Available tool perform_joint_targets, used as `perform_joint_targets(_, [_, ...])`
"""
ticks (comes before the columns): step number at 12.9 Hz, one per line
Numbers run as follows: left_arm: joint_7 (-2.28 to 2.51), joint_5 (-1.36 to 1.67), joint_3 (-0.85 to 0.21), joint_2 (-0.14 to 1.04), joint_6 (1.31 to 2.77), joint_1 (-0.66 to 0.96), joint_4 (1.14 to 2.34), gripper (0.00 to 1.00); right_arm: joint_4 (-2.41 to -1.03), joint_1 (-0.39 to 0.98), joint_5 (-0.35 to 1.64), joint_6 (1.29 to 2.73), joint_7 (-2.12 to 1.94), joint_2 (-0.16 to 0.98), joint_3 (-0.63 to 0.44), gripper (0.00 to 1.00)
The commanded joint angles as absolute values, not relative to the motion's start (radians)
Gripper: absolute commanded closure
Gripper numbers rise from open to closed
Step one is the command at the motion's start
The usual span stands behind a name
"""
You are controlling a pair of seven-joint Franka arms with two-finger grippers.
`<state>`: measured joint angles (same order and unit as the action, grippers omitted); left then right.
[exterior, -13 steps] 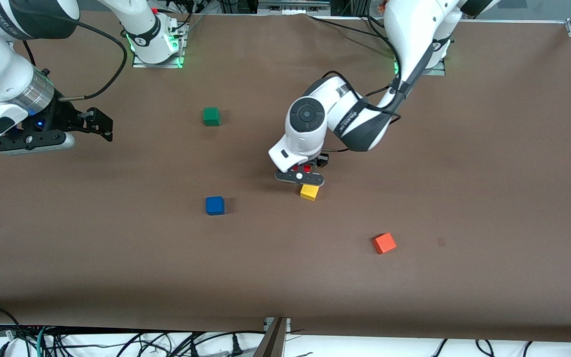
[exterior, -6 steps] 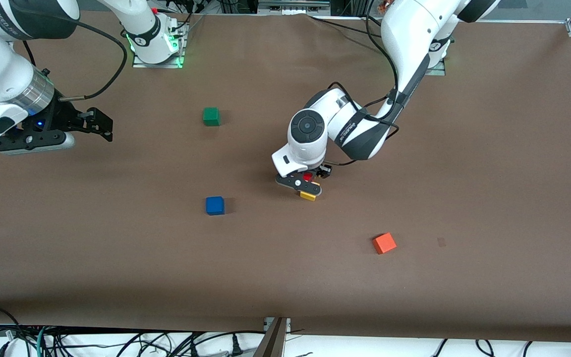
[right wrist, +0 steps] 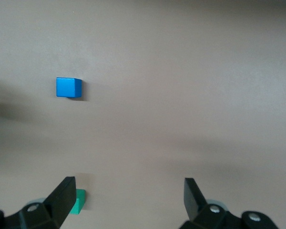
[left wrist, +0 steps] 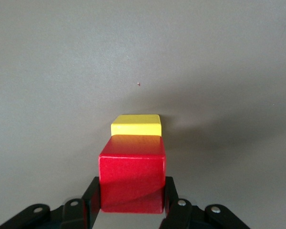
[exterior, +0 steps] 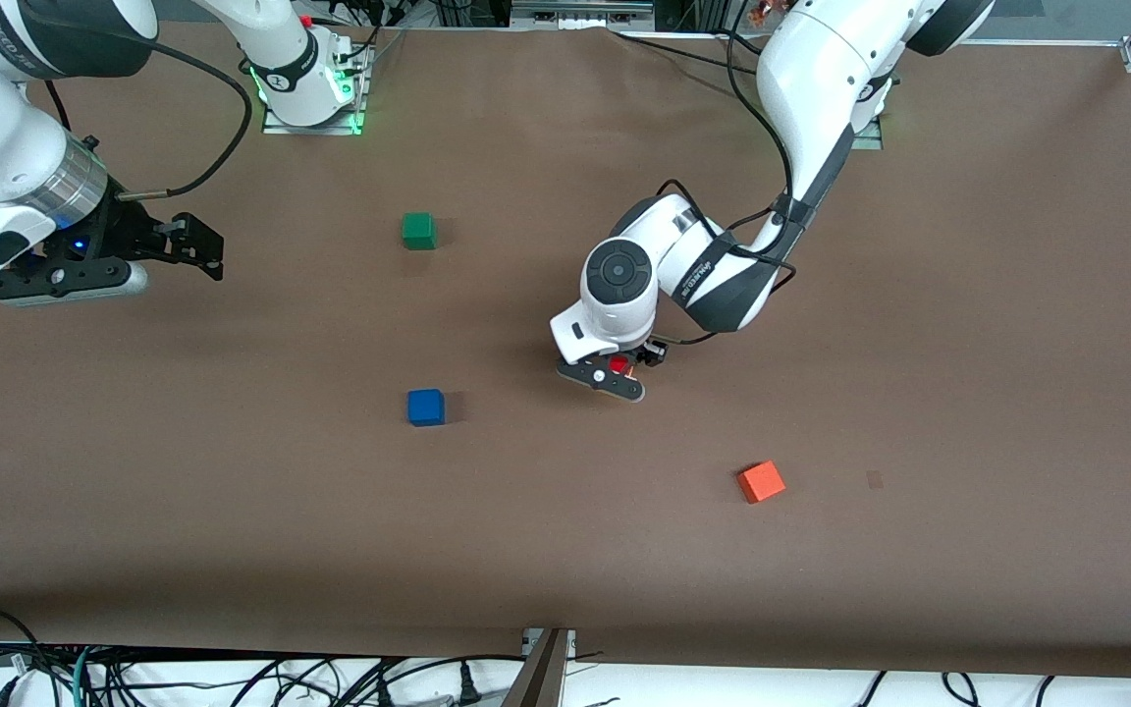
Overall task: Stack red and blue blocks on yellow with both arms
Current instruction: 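Lower the red cube onto the yellow cube and open the left gripper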
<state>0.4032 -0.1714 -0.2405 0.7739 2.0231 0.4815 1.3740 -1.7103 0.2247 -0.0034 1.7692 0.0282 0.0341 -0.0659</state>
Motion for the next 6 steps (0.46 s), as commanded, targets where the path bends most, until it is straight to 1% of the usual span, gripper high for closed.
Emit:
perform_joint_targets(1, [0.385,-0.195,-0.244,0.804,2.028,0.482,1.341,1.0,-1.687,0.218,-0.011,1.75,0.014,0.041,-0.06,0.0])
perform_joint_targets(6, [0.39,-0.193,-0.242,0.819,2.028,0.482,1.319,1.0,-1.687,0.218,-0.011,1.747,0.014,0.041,-0.061,0.0])
